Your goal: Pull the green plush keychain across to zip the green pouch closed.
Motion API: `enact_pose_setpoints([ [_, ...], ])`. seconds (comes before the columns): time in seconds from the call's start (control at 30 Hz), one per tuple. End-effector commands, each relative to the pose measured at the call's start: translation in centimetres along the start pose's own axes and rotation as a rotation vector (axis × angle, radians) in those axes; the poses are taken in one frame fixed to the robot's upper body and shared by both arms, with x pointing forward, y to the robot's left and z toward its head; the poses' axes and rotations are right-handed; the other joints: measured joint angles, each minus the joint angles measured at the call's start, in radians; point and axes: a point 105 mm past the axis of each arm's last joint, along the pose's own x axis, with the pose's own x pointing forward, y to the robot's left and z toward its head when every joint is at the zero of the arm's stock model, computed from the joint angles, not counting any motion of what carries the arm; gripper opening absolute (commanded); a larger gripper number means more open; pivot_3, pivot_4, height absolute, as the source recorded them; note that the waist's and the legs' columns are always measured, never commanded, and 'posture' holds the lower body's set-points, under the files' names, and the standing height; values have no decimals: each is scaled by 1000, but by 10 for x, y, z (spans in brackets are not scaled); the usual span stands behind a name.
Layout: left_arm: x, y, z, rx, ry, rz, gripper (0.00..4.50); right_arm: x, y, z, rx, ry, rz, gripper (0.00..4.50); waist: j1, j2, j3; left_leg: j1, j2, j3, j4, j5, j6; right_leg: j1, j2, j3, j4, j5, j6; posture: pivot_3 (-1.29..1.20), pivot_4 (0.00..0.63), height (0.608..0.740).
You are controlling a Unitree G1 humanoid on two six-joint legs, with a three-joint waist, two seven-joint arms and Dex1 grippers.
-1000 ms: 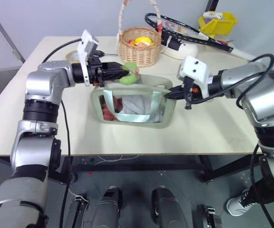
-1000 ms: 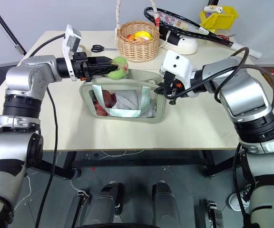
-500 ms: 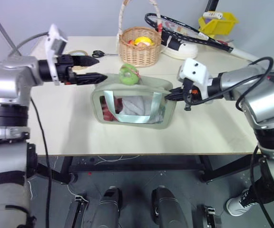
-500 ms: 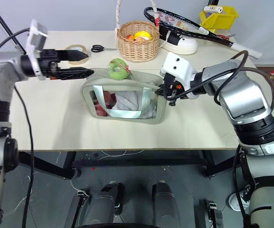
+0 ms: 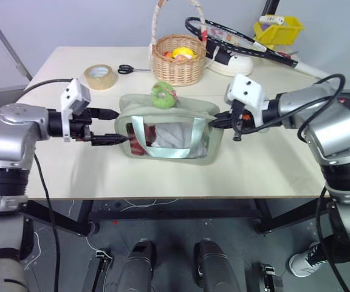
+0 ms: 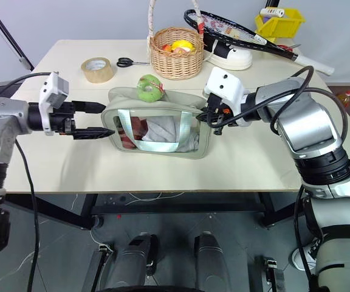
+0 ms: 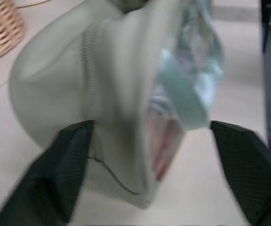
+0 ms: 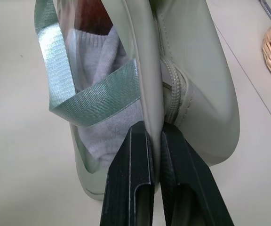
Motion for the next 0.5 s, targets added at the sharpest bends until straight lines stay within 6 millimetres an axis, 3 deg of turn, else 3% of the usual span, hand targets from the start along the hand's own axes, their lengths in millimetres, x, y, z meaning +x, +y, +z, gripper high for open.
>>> enact_pose_setpoints([
  [0.03, -1, 1, 15, 33, -42, 8, 2119, -3, 0, 9, -30, -19, 2, 0, 0, 0, 0, 0, 0, 0, 0, 0, 0, 0, 0, 0, 0, 0, 0, 0, 150, 644],
  [0.17, 0, 1, 14, 28, -55, 12, 132, -4, 0, 8, -29, -16, 2, 0, 0, 0, 0, 0, 0, 0, 0, 0, 0, 0, 0, 0, 0, 0, 0, 0, 150, 644],
  [0.3, 0, -1, 18, 32, -52, 12, 53, -6, 4, 8, -53, -8, 24, 0, 1, 0, 0, 0, 0, 0, 0, 0, 0, 0, 0, 0, 0, 0, 0, 0, 150, 644],
  [0.33, 0, -1, 17, 28, -50, 18, 0, -7, 5, 10, -67, -12, 35, 602, 2, 0, 0, 0, 0, 0, 0, 0, 0, 0, 0, 0, 0, 0, 0, 0, 150, 644],
  [0.4, 2, -3, 16, 23, -46, 17, 0, -13, 9, 17, -94, -38, 60, 1095, 2, 0, 0, 0, 0, 0, 0, 0, 0, 0, 0, 0, 0, 0, 0, 0, 150, 644],
  [0.5, 3, -5, 11, 19, -40, 17, 0, -23, 10, 39, -120, -129, 80, 2671, 2, 0, 0, 0, 0, 0, 0, 0, 0, 0, 0, 0, 0, 0, 0, 0, 150, 644],
])
